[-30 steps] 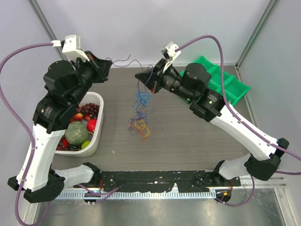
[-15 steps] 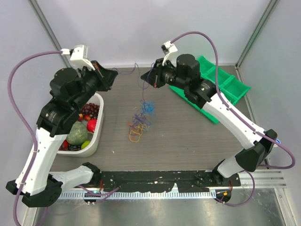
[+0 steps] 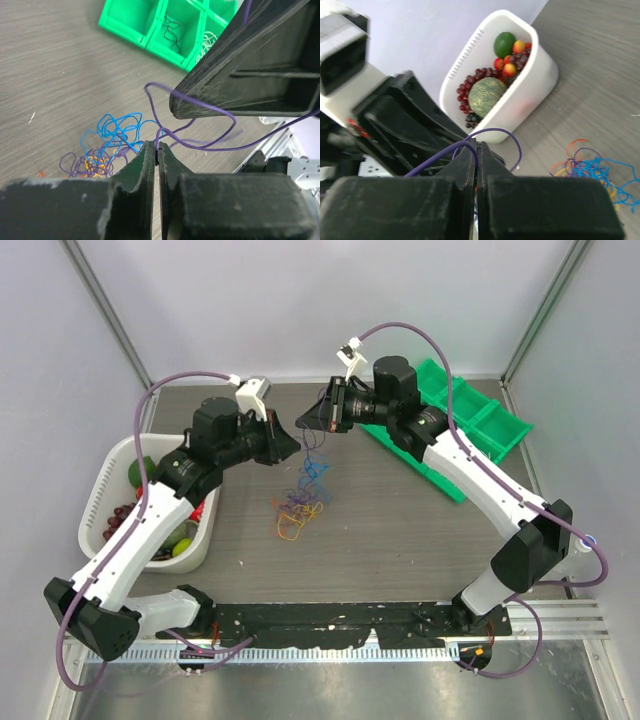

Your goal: Untangle the cables

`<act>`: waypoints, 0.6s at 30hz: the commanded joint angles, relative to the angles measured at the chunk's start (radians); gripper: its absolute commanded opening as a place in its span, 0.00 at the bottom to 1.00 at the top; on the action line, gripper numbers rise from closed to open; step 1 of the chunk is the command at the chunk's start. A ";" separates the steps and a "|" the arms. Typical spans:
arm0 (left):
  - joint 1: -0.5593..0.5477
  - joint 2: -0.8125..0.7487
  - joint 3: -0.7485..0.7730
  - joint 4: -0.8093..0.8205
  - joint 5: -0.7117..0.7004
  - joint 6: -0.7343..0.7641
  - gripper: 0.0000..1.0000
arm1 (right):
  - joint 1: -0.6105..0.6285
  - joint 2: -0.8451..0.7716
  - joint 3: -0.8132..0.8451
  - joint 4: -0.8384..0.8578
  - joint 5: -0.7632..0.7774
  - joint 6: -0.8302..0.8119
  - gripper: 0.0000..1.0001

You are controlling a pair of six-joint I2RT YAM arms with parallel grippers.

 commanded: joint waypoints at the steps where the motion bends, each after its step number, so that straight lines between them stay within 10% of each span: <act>1: -0.001 -0.026 -0.050 0.171 0.073 0.040 0.13 | -0.004 0.006 -0.019 0.162 -0.122 0.135 0.01; 18: -0.004 -0.071 -0.135 0.256 0.165 0.018 0.31 | -0.010 0.022 -0.039 0.222 -0.152 0.191 0.01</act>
